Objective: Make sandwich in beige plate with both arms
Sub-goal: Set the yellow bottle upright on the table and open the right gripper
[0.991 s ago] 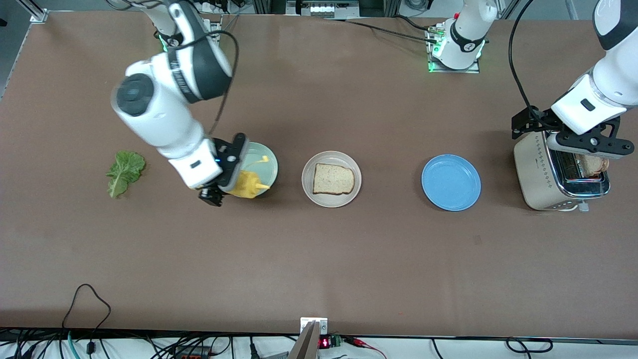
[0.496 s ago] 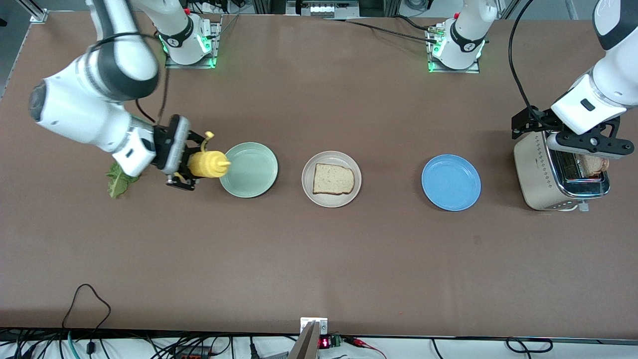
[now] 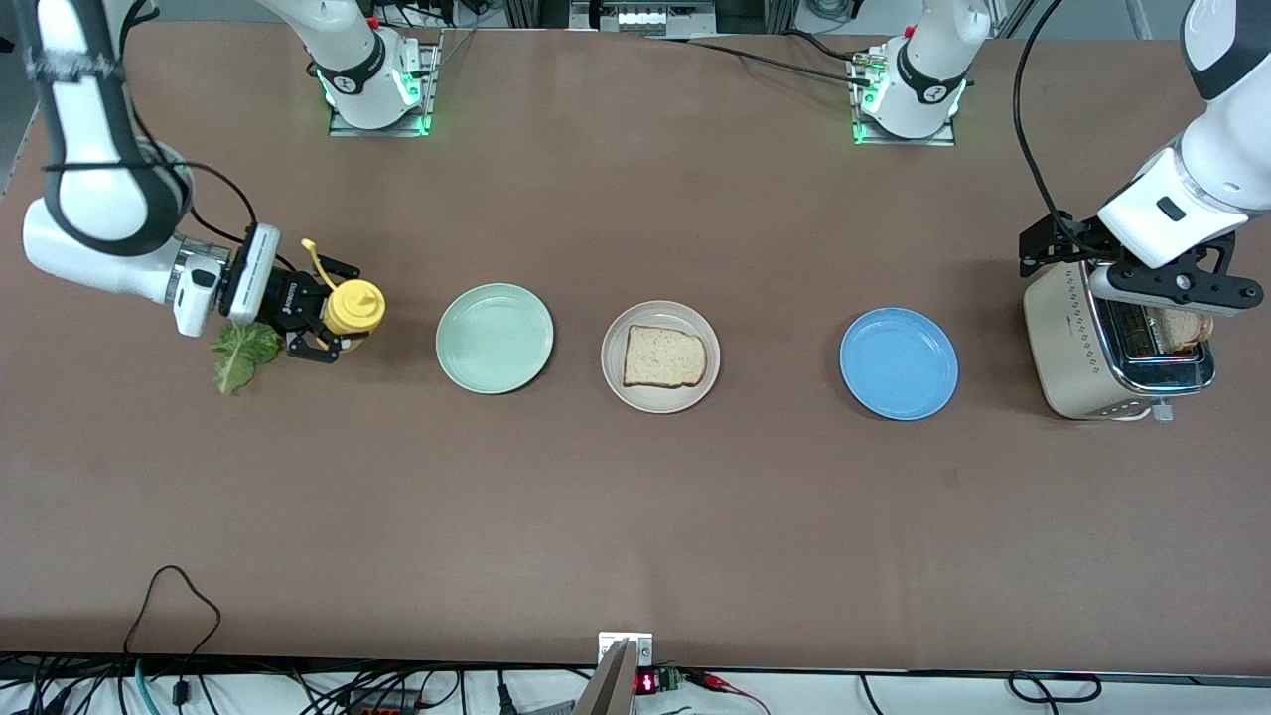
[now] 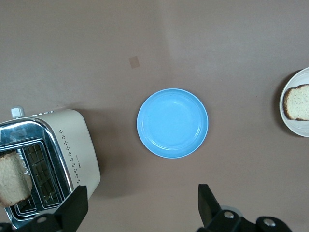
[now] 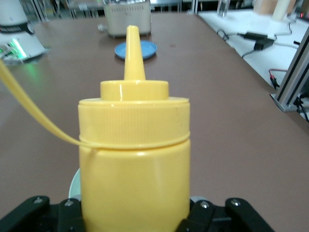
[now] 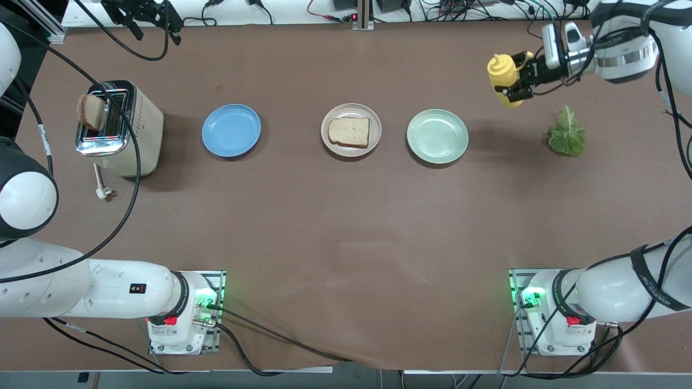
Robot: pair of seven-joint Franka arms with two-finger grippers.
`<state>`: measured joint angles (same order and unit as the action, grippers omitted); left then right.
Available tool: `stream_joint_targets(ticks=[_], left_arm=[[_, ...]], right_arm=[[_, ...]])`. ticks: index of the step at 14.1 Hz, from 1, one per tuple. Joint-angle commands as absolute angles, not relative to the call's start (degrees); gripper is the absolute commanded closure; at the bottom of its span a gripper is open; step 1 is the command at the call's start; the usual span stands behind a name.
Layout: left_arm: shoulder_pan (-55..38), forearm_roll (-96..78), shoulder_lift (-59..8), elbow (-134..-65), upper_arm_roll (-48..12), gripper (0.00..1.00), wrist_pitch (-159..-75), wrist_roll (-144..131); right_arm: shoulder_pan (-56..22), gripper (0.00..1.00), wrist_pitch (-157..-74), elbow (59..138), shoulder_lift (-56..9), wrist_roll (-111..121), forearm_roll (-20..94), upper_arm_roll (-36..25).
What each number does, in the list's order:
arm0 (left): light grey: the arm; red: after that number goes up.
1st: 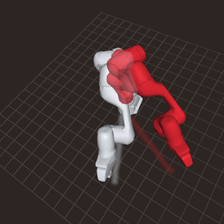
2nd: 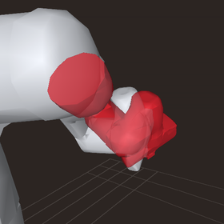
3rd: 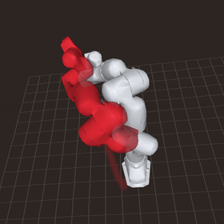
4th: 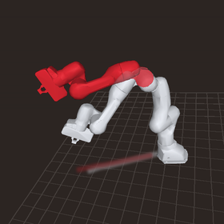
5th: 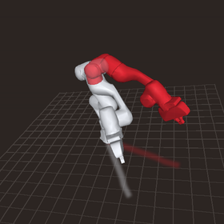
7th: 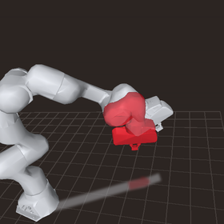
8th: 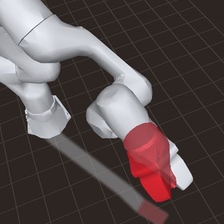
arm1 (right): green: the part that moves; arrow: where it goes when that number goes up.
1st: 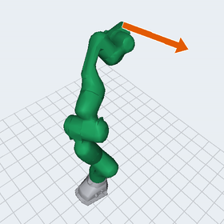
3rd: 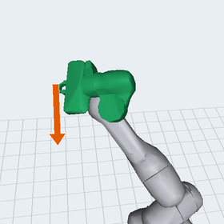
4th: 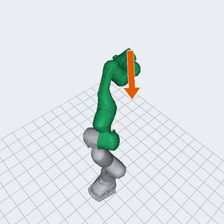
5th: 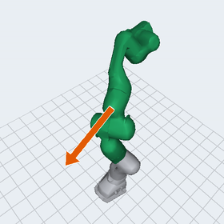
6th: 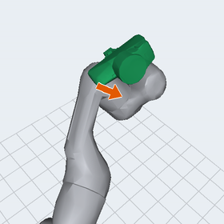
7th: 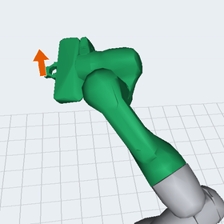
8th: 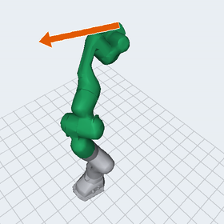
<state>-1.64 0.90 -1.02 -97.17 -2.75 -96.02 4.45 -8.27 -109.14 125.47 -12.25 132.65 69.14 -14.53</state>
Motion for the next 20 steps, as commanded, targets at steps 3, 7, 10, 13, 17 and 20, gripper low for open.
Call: stream_joint_targets(ticks=[3,7,10,13,17,20], left_arm=[[-1.85,2.02,-0.35,-96.94,-2.81,0.0,-95.1,3.78],[-1.76,2.02,-0.35,-96.94,-2.81,0.0,-95.1,3.78],[-1.85,2.02,-0.35,-96.94,-2.9,0.0,-95.1,3.78],[-1.76,2.02,-0.35,-96.94,-2.81,0.0,-95.1,3.78],[-1.85,2.02,-0.44,-96.94,-2.81,0.0,-95.1,3.87],[-1.76,1.93,-0.35,-96.94,-2.81,0.0,-95.1,3.87]], right_arm=[[1.31,0.72,-92.4,125.6,-25.46,151.67,79.0,-13.45],[2.99,0.72,-83.35,123.58,-35.05,161.0,84.1,-13.45],[2.99,0.72,-80.33,120.94,-39.81,163.83,85.52,-13.45],[2.99,0.68,-80.33,119.1,-41.74,164.79,85.52,-13.45],[3.51,0.22,-80.33,118.48,-42.19,164.71,85.34,-13.45],[4.83,0.0,-80.24,118.39,-42.1,164.45,84.55,-13.53]])
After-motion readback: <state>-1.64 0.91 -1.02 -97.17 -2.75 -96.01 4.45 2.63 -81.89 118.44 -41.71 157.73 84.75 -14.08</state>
